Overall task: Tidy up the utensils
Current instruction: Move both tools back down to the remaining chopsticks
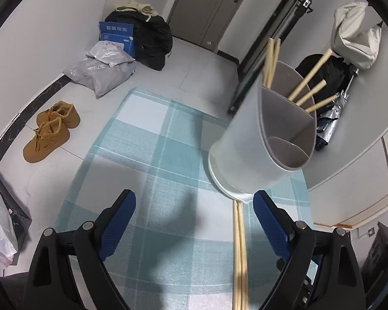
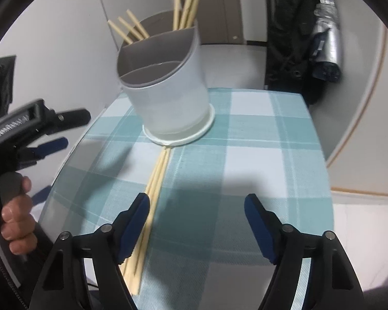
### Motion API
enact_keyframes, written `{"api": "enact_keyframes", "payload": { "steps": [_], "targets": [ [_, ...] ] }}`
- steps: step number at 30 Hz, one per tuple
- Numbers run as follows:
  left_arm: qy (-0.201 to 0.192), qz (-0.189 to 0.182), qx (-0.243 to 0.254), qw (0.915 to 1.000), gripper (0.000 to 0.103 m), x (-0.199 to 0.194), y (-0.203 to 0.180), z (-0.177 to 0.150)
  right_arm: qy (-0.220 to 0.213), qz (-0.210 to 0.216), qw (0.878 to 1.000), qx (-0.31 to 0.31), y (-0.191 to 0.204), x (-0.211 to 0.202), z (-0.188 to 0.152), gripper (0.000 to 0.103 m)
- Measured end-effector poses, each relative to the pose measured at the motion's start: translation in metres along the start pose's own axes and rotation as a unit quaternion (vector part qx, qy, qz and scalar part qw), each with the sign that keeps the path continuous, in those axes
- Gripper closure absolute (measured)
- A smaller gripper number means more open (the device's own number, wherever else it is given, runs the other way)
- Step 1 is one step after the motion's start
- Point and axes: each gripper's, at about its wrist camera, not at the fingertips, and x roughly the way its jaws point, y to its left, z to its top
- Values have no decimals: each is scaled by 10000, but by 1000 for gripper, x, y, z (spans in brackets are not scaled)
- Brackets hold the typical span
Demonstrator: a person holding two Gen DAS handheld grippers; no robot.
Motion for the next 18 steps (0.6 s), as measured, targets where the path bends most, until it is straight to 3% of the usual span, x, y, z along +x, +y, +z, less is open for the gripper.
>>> {"api": "enact_keyframes", "payload": {
  "steps": [2, 6, 8, 11, 18],
  "targets": [
    [15, 61, -43, 10000, 14, 0, 4, 0, 126, 5, 9999, -43, 4, 10, 5, 40],
    [39, 143, -165, 9998, 14, 1, 14, 3, 449, -31, 9989, -127, 13, 31, 13, 47],
    [26, 197, -229, 9995, 14, 1, 17, 5, 619, -72, 9979, -177, 18, 41, 15, 61],
    [27, 190, -318, 9993, 14, 1, 20, 7, 864, -140, 9954, -380, 21, 56, 18, 73],
    [36, 213, -526, 9984, 14, 2, 31, 12, 1022, -184, 9919, -731, 36, 64, 20, 73]
  ]
}}
